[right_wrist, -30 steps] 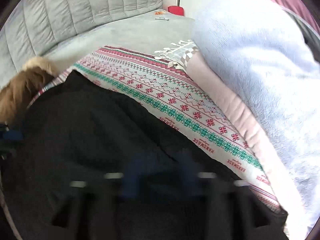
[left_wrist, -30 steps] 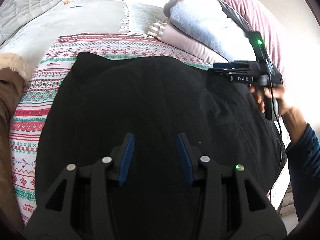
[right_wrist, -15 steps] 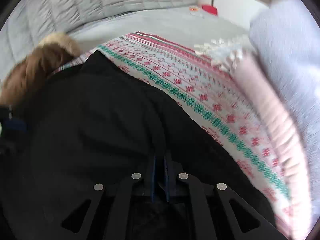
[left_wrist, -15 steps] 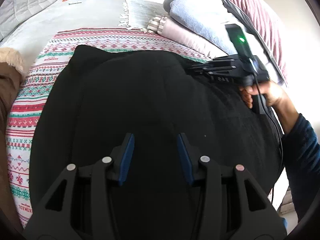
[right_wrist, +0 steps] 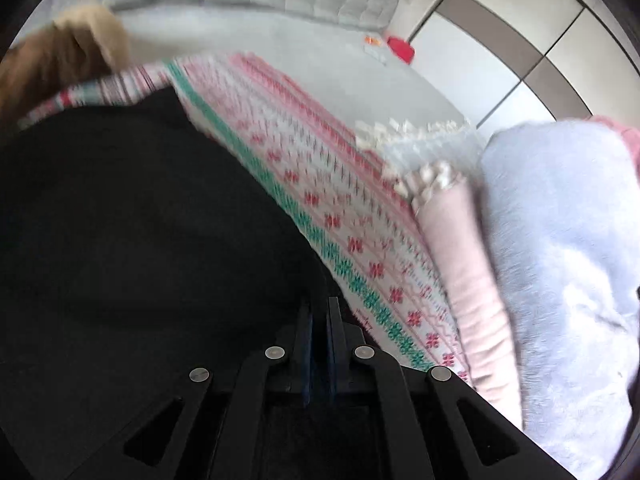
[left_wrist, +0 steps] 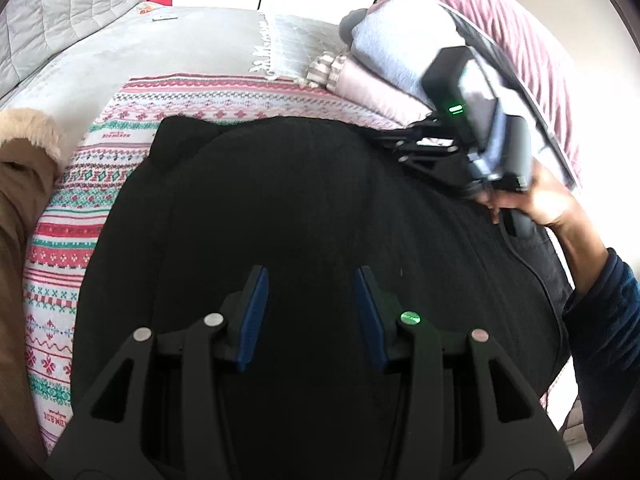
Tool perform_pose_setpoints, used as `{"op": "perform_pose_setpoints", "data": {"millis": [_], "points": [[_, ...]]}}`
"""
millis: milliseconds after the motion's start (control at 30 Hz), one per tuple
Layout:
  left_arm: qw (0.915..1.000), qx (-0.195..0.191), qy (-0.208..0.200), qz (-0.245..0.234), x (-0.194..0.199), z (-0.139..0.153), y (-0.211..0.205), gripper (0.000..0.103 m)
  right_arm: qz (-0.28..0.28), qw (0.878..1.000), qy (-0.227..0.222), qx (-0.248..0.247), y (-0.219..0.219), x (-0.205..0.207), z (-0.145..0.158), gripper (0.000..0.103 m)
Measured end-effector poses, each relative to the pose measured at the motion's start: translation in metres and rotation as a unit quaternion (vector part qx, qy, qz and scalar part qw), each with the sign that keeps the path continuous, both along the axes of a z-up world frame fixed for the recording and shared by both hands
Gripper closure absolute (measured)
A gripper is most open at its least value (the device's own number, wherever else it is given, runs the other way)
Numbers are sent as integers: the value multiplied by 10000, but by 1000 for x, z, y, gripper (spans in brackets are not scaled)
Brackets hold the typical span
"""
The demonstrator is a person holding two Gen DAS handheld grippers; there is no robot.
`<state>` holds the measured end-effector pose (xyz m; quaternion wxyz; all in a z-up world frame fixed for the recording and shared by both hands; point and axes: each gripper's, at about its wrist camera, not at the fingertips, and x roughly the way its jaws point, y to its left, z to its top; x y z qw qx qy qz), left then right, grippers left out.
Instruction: Fold large clothes
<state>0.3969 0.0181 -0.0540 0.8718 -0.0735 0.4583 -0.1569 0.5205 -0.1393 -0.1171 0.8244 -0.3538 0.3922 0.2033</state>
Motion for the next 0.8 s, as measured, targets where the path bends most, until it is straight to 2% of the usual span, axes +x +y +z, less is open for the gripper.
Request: {"op": "perform_pose_setpoints", "data": {"millis": [100,233,367,433,467,500,533,567,633,667,767,800], "points": [[9999,81,132,32,0,-7,-4,57,-63,9993,-128,-341,11,7,-30,99],[9998,175,98,62,-3,-12,-7,57,-295,9995,-15,67,1,16,-30,98],[9995,280,80,95,-5,-20,-8,57,-380,9987,-335,-111,4,6,-32,95],[9992,352,132,143,-5,-22,-7,57,-509,9978,-344,-261,7,4,-24,82],[9990,362,148,214,-6,-21,-5,57,-685,9969,-273,-271,3,4,-17,61],[9988,370,144,268,-7,-20,-3,57,-998,9948,-140,-127,-5,2,-1,40],[9983,414,150,378,-12,-15,0,57,-1197,9926,-96,182,-16,-4,15,36],[9978,438,161,477,-16,-12,3,57,-1410,9874,-187,700,-31,-19,42,35],[9975,343,156,605,-28,-1,7,57,-1743,9745,-282,1383,-58,-57,77,30],[9973,285,151,661,-34,5,9,56,-1856,9694,-267,1583,-68,-72,86,25],[9959,259,106,861,-52,22,5,55,-2308,9449,-125,2317,-111,-143,106,23],[9955,268,80,906,-56,24,4,50,-2482,9324,-20,2627,-129,-169,107,22]]}}
